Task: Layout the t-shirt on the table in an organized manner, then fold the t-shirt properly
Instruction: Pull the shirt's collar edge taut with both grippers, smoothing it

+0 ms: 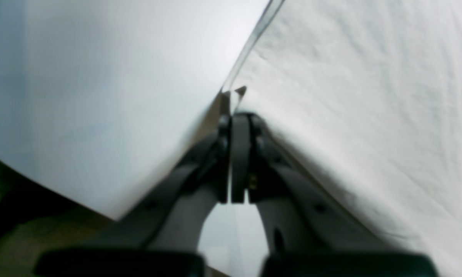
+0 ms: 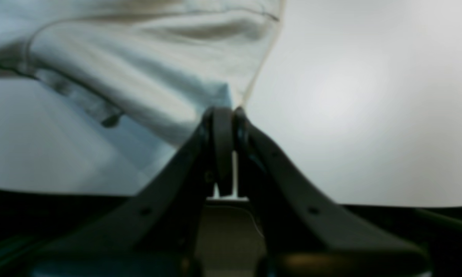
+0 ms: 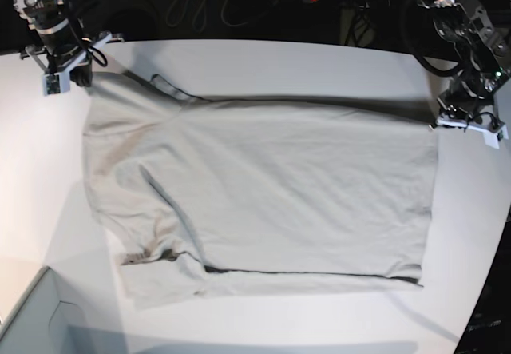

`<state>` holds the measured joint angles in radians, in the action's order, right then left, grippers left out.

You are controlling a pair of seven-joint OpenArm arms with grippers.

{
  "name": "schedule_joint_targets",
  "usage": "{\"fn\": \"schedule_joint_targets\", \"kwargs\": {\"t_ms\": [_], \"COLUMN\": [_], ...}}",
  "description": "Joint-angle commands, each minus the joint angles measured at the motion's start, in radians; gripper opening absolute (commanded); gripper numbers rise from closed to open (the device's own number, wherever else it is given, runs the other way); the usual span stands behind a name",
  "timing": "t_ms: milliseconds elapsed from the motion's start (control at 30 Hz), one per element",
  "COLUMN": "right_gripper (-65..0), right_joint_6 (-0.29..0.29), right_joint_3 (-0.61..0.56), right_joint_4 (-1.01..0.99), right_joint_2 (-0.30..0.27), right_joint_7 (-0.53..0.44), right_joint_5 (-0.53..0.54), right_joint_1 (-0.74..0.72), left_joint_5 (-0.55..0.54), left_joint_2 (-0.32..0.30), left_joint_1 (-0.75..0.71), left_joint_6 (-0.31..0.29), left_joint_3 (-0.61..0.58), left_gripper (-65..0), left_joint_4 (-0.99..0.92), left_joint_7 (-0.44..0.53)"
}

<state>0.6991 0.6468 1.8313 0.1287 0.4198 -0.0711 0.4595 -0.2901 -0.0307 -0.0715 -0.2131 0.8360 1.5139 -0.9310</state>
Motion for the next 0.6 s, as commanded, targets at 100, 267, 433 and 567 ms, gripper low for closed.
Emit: {"fn": "schedule_joint_targets", "kwargs": {"t_ms": [100, 267, 433, 567], "right_gripper": [-65.0, -65.0, -65.0, -65.0], "right_joint_6": [-0.001, -0.001, -0.001, -0.001], "right_joint_3": [0.003, -0.002, -0.022, -0.086], "right_joint_4": [0.051, -0.018, -0.04, -0.018], "right_joint_2": [0.004, 0.004, 0.007, 0.021], "right_joint_7": [-0.016, -0.012, -0.016, -0.019], "right_joint_5": [0.006, 0.003, 0.007, 0.004], "right_joint_1": [0.031, 0.029, 0.041, 0.094], "left_joint_5": [-0.008, -0.008, -0.008, -0.008], "left_joint_2": [-0.013, -0.018, -0.036, -0.054], "left_joint_1": [0.012, 0.014, -0.021, -0.037], "left_joint_6": [0.001, 0.001, 0.001, 0.001], "left_joint_3": [-0.007, -0.001, -0.001, 0.001], "left_gripper": [-64.9, -64.9, -64.9, -64.9], "left_joint_4": [-0.008, -0.092, -0.149, -0.16], "left_joint_7": [0.014, 0.026, 0.123, 0.148]}}
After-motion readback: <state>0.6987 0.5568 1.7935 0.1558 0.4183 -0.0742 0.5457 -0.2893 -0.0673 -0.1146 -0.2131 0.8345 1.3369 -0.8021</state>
